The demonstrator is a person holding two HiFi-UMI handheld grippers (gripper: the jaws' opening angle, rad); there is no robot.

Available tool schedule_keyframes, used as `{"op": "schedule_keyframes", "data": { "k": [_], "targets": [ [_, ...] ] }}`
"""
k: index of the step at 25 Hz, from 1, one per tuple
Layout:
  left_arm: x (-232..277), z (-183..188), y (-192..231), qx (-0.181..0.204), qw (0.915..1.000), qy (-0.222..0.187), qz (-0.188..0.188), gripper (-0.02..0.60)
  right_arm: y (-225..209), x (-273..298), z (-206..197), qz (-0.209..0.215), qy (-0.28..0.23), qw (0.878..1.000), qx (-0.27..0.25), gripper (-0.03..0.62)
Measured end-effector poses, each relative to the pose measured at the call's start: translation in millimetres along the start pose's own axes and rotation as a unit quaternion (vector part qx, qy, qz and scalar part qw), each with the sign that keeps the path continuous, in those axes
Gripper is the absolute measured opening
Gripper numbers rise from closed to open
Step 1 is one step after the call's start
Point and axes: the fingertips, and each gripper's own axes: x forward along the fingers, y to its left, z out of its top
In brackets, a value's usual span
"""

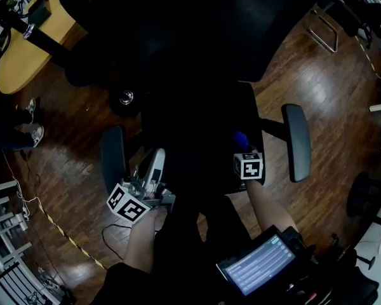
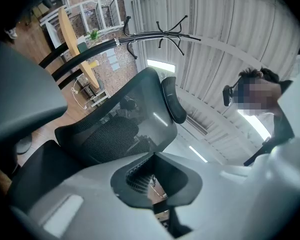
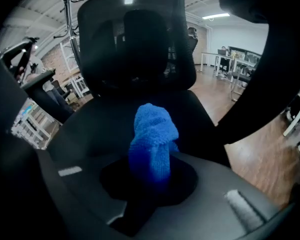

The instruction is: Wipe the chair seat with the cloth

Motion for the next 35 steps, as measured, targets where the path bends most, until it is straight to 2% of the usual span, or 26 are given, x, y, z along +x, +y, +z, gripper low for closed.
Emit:
{"op": "schedule_keyframes", "data": {
  "k": [3, 6, 12, 15, 17, 19, 24, 30, 35],
  "targets": [
    [-4.7, 0.3, 1.0, 0.002, 1.0000, -0.004, 0.004, -0.009, 52.3, 8.5, -2.0, 0.062, 0.004, 0.998, 0.014, 0.044],
    [-8.4, 0.0, 6.2, 0.002, 0.9999, -0.007, 0.013, -0.009, 123.2, 19.1, -10.3, 0.123, 0.021, 0.992, 0.009, 0.044],
    [-12.8, 6.8, -2.1, 0.014, 0.9998, -0.007, 0.012, -0.009, 270.1, 21.8, -34.1, 0.252, 0.066, 0.965, -0.031, 0.044],
    [-19.5, 12.8, 0.4, 0.014, 0.9997, -0.014, 0.016, -0.009, 320.1, 18.6, -37.7, 0.293, 0.074, 0.952, -0.049, 0.044],
    [-23.1, 15.4, 2.7, 0.012, 0.9996, -0.017, 0.018, -0.009, 333.0, 20.0, -46.8, 0.297, 0.079, 0.948, -0.078, 0.044],
    [-24.9, 17.5, 4.8, 0.011, 0.9996, -0.018, 0.018, -0.009, 331.2, 23.7, -50.2, 0.292, 0.073, 0.949, -0.095, 0.044],
    [-25.2, 15.8, 6.4, 0.007, 0.9997, -0.018, 0.013, -0.009, 307.6, 27.4, -52.2, 0.269, 0.073, 0.957, -0.076, 0.044],
    [-15.2, 12.0, 7.4, 0.002, 0.9999, -0.010, -0.001, -0.009, 199.0, 24.1, -57.8, 0.168, 0.074, 0.982, -0.043, 0.044],
    [-7.8, 5.1, 8.6, -0.002, 1.0000, -0.002, -0.003, -0.009, 98.5, -6.4, -66.8, 0.085, 0.075, 0.993, -0.024, 0.044]
  ]
}}
